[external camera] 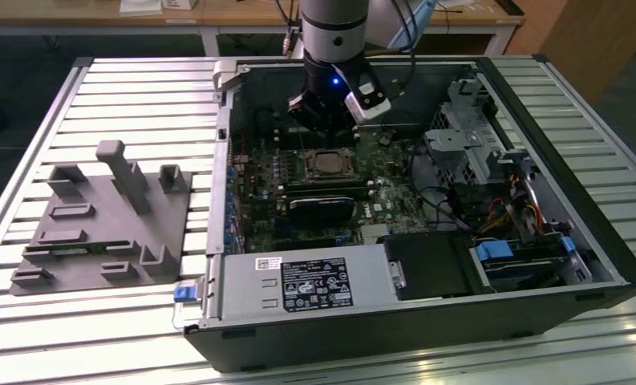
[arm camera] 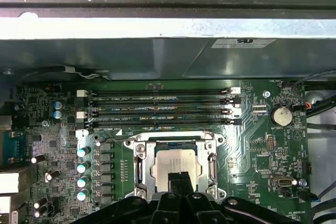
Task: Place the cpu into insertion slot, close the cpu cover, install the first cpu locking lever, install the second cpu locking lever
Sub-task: 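Install the first cpu locking lever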
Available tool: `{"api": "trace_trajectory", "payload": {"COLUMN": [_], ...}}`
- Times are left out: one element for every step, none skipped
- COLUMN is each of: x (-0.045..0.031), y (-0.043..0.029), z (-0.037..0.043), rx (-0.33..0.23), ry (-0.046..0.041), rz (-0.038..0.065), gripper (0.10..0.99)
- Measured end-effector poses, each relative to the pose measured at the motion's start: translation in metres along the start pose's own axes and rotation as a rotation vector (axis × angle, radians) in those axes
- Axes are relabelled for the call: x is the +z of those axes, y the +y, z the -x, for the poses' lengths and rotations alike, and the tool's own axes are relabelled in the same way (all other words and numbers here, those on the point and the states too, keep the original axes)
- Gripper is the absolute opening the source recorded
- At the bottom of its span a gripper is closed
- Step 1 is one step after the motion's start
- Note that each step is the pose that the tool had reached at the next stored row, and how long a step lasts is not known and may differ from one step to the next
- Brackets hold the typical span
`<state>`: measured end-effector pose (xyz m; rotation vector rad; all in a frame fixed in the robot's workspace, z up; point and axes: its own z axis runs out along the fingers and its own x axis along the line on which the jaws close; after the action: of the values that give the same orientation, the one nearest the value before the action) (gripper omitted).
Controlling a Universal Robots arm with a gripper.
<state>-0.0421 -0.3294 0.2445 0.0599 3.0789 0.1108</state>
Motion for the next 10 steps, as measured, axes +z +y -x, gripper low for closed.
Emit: {"api": "trace_trajectory", "payload": {"x": [-0.0001, -0.0006, -0.0013, -0.0024, -0.0037, -0.0051, -0.0068, -0.0086, -0.0103, -0.0117], "y": [0.0000, 0.0000, 0.0001, 0.0002, 0.0003, 0.0004, 0.0005, 0.0006, 0.0007, 0.0008], "z": [0.0000, 0.0000, 0.0001, 0.0001, 0.0002, 0.0003, 0.0004, 0.0005, 0.0006, 0.0007], "rx": [0.000, 0.000, 0.000, 0.000, 0.000, 0.000, 0.000, 0.000, 0.000, 0.000], "ry": [0.0000, 0.0003, 0.0002, 0.0000, 0.0000, 0.0000, 0.0000, 0.0000, 0.0000, 0.0000], "rz": [0.000, -0.001, -0.001, 0.000, 0.000, 0.000, 0.000, 0.000, 0.000, 0.000], "gripper": [0.106, 0.106, 0.106, 0.106, 0.106, 0.106, 0.106, 0.106, 0.106, 0.106]}}
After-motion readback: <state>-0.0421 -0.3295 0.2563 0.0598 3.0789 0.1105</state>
